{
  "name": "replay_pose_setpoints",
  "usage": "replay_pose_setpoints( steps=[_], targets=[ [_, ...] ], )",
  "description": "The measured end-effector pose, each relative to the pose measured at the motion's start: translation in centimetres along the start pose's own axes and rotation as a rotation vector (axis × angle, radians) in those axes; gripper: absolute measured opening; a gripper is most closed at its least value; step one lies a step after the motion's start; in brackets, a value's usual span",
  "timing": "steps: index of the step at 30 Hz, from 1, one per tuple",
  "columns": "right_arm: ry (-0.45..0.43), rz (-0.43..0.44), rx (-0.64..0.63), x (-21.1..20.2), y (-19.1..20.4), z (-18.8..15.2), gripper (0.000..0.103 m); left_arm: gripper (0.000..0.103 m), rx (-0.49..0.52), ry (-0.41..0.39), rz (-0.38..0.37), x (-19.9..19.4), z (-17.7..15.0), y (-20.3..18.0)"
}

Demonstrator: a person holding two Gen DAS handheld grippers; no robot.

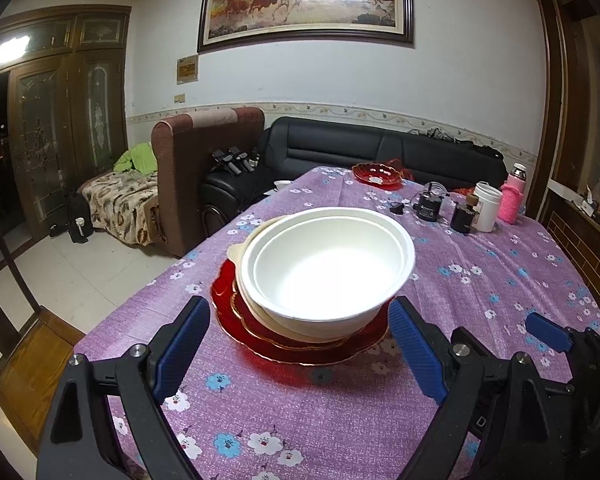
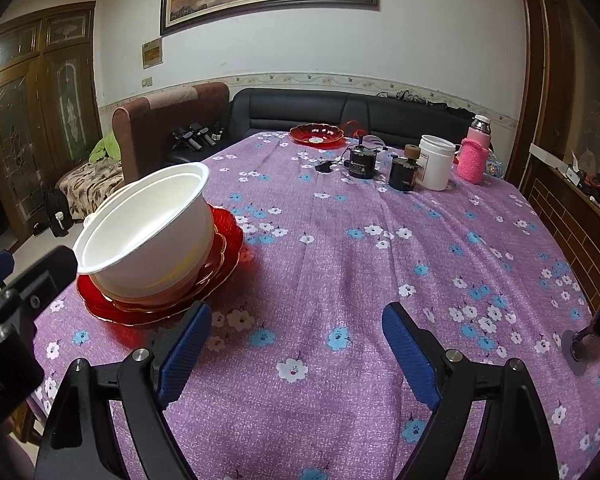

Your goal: Organize plates and bowls

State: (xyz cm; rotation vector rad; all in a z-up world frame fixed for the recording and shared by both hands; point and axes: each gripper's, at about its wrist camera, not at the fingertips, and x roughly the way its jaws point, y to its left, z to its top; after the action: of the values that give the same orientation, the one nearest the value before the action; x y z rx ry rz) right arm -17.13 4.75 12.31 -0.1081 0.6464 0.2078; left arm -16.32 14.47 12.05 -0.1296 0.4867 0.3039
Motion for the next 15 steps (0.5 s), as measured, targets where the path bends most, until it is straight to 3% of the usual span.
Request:
replay_pose_setpoints(
  steps=[3, 5, 9, 15],
  targets=[
    [0.006, 0.005, -0.004, 0.2, 0.2, -0.1, 0.091, 0.091, -0.004, -0.041, 0.038, -0.5, 0.1, 0.2],
    [0.008, 0.008, -0.008, 0.3, 0.3, -0.2, 0.091, 0.101, -0.014, -0.079, 0.067, -1.0, 0.0, 0.3],
    [0.01, 0.011, -0.01, 0.4, 0.6, -0.2, 0.091, 0.103, -0.068, -0.179, 0.099, -2.5, 0.2, 1.3],
    [0.011, 0.026, -0.017, 0.6, 1.2, -0.3, 0.091, 0.103, -0.079, -0.185, 0.189, -2.6, 0.2, 1.9]
  ],
)
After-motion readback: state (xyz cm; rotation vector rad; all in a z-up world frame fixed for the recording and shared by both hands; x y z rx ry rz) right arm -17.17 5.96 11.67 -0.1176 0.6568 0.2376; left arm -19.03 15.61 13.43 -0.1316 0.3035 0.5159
